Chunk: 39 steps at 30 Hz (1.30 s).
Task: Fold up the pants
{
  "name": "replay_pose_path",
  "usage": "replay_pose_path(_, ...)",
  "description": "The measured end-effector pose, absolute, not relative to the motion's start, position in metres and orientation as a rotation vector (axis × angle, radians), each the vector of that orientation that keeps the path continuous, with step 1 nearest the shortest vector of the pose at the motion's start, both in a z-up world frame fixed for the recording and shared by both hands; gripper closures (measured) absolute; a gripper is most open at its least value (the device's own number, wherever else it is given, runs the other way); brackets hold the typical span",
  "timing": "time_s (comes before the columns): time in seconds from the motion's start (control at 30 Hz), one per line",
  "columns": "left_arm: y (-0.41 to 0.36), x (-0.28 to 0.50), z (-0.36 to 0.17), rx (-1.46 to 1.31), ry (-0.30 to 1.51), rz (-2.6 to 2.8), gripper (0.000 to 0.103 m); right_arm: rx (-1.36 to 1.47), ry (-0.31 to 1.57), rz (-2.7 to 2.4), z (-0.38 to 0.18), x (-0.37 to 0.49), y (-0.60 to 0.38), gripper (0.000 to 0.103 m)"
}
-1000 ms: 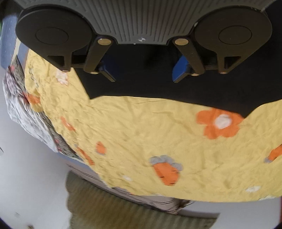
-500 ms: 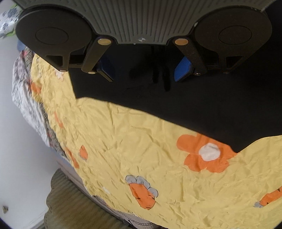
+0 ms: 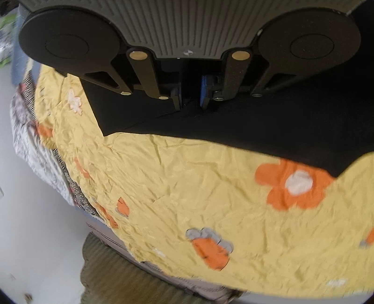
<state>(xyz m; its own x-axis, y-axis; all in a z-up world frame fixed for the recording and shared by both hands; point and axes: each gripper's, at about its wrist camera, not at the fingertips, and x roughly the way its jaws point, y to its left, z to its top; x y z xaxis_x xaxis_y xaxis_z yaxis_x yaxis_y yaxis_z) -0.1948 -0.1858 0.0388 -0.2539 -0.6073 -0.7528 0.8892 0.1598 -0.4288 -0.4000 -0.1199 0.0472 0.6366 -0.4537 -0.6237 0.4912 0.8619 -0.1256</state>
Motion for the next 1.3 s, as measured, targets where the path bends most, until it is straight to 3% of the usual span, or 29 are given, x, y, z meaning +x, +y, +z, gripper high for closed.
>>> replay_pose_path(0.3,-0.184,-0.202,0.044,0.415,0.995,-1.442,0.089,0.118,0.686,-0.506,0.04,-0.404,-0.129,0.08)
replay_pose_path(0.4,-0.179,-0.202,0.052,0.432,0.995,-1.413,0.072,0.171,0.614,-0.658,0.059,-0.437,-0.143,0.079)
replay_pose_path(0.47,-0.176,-0.207,0.063,0.453,0.949,-1.41,0.067,0.195,0.592,-0.799,0.065,-0.463,-0.155,0.079)
replay_pose_path(0.53,-0.175,-0.216,0.073,0.459,0.9,-1.434,0.052,0.294,0.586,-0.883,0.06,-0.488,-0.175,0.079)
replay_pose_path(0.6,-0.175,-0.228,0.079,0.469,0.871,-1.461,0.048,0.396,0.64,-0.887,0.045,-0.501,-0.19,0.08)
replay_pose_path(0.8,-0.204,-0.281,0.086,0.561,0.848,-1.608,0.04,0.416,0.511,-0.896,0.054,-0.512,-0.188,0.079)
replay_pose_path(1.0,-0.257,-0.34,0.056,0.703,0.86,-1.698,0.039,0.509,0.57,-0.912,0.025,-0.516,-0.204,0.08)
replay_pose_path(1.13,-0.267,-0.368,0.032,0.803,0.729,-1.684,0.033,0.535,0.521,-0.934,0.032,-0.525,-0.202,0.079)
replay_pose_path(1.3,-0.25,-0.377,0.046,0.767,0.628,-1.703,0.033,0.533,0.482,-0.978,0.038,-0.532,-0.197,0.079)
